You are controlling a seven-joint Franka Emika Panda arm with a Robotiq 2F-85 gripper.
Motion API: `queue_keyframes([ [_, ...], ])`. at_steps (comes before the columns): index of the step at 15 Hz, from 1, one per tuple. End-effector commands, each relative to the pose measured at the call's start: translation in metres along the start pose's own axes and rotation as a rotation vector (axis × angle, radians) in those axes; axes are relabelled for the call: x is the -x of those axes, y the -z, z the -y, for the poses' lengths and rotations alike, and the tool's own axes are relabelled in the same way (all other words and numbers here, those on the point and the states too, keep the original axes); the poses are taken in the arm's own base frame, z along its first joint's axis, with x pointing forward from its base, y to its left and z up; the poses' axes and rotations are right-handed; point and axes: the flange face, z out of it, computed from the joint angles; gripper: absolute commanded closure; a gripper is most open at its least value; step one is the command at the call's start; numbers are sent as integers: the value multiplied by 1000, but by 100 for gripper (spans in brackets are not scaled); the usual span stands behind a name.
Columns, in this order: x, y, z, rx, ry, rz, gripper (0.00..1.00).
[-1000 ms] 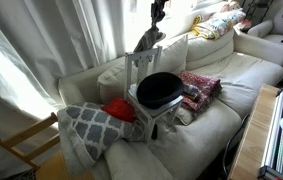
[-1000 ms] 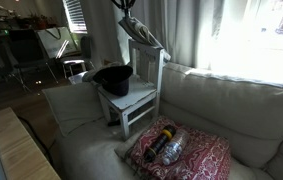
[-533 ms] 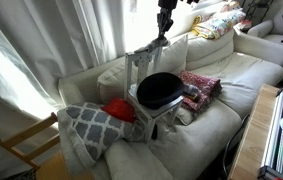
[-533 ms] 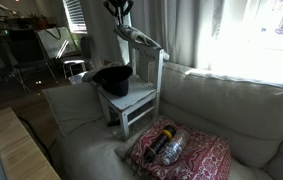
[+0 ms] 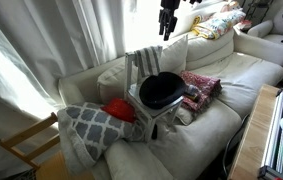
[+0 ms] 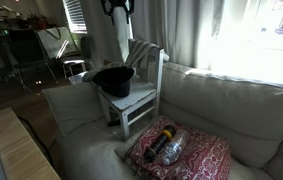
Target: Hang the striped towel and black hat on the backrest of the white chair.
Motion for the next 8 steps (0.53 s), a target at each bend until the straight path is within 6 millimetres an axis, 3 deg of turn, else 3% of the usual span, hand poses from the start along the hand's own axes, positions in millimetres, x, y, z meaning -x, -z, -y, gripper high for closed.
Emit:
queue_keyframes([
  [1,23,14,-3,43,-83,63,1],
  [6,89,4,-19,89,-244,176,0],
  [7,66,7,-26,66,-188,144,0],
  [8,77,5,-28,68,-214,159,0],
])
